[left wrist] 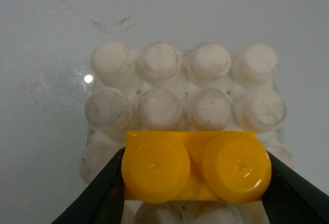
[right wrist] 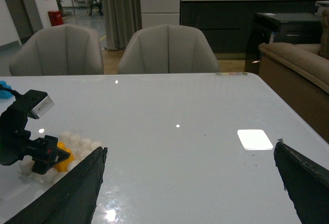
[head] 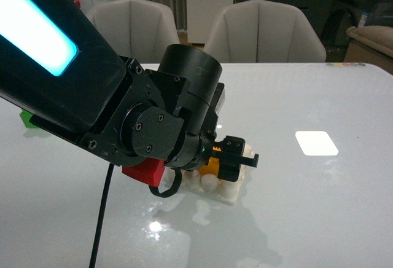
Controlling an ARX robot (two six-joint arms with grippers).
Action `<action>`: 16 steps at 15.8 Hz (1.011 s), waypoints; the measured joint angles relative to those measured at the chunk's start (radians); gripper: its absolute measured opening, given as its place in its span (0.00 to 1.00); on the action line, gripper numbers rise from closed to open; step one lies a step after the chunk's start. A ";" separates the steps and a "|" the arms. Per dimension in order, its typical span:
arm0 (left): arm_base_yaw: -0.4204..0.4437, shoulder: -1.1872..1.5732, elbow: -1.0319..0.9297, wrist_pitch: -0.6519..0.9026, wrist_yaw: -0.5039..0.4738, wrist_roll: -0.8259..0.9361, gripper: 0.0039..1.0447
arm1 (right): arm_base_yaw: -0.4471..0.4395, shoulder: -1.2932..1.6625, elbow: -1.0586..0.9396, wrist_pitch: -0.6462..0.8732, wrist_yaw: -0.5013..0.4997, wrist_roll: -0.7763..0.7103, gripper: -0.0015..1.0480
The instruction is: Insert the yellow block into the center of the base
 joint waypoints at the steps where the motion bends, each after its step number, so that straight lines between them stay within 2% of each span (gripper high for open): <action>1: -0.002 0.001 0.003 -0.005 -0.003 0.004 0.61 | 0.000 0.000 0.000 0.000 0.000 0.000 0.94; 3: -0.002 0.001 0.003 -0.001 -0.002 0.003 0.63 | 0.000 0.000 0.000 0.000 0.000 0.000 0.94; 6: 0.004 -0.002 -0.003 0.017 0.019 -0.003 0.93 | 0.000 0.000 0.000 0.000 0.000 0.000 0.94; 12: 0.022 -0.186 -0.045 0.047 0.038 -0.005 0.94 | 0.000 0.000 0.000 0.000 0.000 0.000 0.94; 16: 0.053 -0.461 -0.253 0.191 0.113 -0.013 0.94 | 0.000 0.000 0.000 0.000 0.000 0.000 0.94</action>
